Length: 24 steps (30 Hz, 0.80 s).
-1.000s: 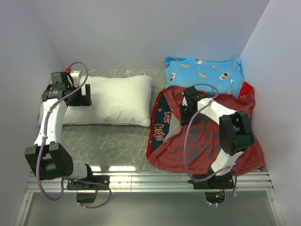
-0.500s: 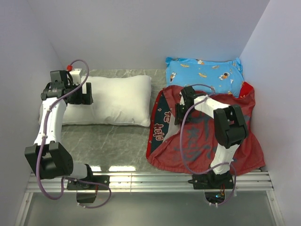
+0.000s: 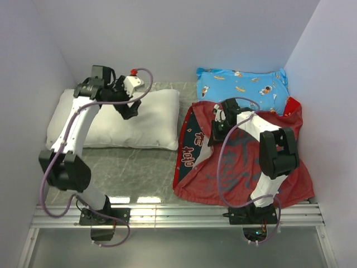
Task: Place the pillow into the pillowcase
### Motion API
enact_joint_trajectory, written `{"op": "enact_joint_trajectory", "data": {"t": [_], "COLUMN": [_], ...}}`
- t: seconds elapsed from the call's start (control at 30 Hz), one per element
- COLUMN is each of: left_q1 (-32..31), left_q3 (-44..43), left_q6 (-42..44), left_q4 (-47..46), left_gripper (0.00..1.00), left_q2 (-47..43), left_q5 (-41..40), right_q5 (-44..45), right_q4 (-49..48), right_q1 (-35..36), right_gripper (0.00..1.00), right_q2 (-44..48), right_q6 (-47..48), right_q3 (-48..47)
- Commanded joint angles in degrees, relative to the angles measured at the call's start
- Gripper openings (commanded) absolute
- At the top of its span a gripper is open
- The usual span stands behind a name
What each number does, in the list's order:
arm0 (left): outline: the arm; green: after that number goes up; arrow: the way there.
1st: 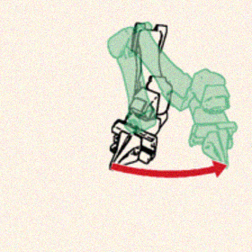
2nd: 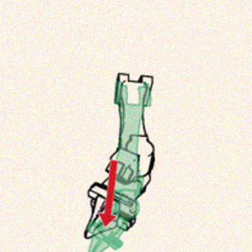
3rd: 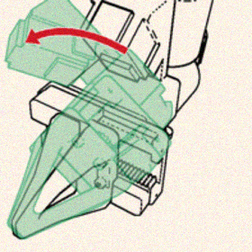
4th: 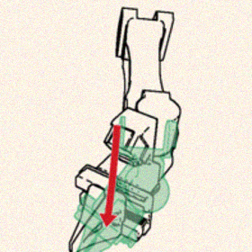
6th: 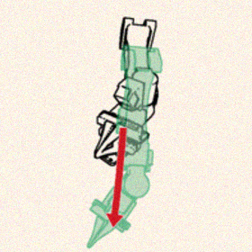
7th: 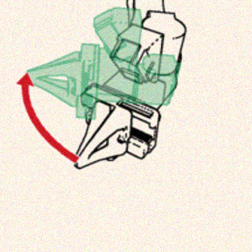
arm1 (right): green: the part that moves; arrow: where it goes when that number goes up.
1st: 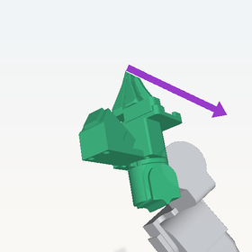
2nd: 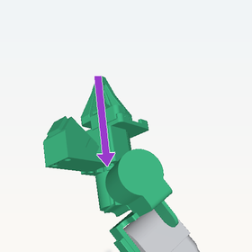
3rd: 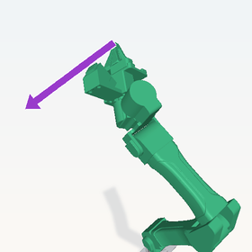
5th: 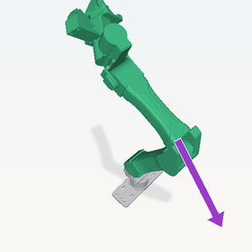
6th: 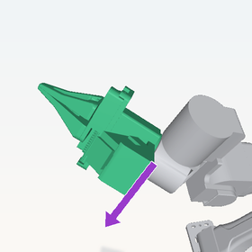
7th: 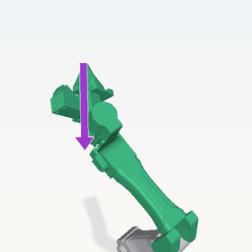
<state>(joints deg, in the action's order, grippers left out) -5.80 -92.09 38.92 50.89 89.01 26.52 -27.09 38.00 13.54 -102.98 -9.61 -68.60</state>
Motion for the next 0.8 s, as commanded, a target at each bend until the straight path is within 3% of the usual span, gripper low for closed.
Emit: {"op": "enact_joint_trajectory", "data": {"t": [0.0,0.13,0.23,0.43,0.5,0.53,0.6,0.63,0.67,0.77], "left_q1": [-0.44,-1.05,-1.32,-1.49,-1.49,-1.49,-1.58,-1.67,-1.58,-0.88], "left_q3": [-6.68,-13.36,-16.53,-6.1,-2.31,-1.52,-0.11,-0.1,-0.63,-0.81], "left_q6": [11.6,13.02,22.15,26.47,27.61,28.14,28.93,29.81,30.77,35.16], "left_q4": [1.74,4.12,11.93,9.94,9.31,9.49,9.92,12.28,13.52,20.35], "left_gripper": [0.99,0.99,0.99,0.99,0.87,0.63,0.35,0.11,0.02,0.0], "left_q2": [7.54,17.05,23.65,26.65,26.3,26.13,24.55,24.02,23.23,18.84], "left_q5": [10.09,14.78,15.66,12.42,11.89,11.88,11.88,11.88,12.15,14.07], "right_q5": [-4.28,-6.3,-5.7,-9.55,-11.48,-12.01,-13.24,-14.64,-15.18,-16.41], "right_q4": [2.87,3.75,4.01,5.5,6.47,6.56,5.95,5.77,5.6,5.07], "right_q1": [-1.15,-1.5,-1.67,-2.29,-2.29,-2.73,-3.34,-3.87,-4.05,-4.75], "right_gripper": [0.0,0.0,0.0,0.0,0.0,0.0,0.0,0.0,0.0,0.0], "right_q2": [4.97,6.03,6.65,8.06,8.14,8.32,9.2,9.46,9.64,9.81], "right_q6": [3.36,4.86,4.25,5.38,6.26,6.35,6.35,6.27,6.27,6.09], "right_q3": [-2.51,-1.89,-2.07,-2.59,-2.68,-2.59,-2.16,-2.15,-2.24,-2.77]}}
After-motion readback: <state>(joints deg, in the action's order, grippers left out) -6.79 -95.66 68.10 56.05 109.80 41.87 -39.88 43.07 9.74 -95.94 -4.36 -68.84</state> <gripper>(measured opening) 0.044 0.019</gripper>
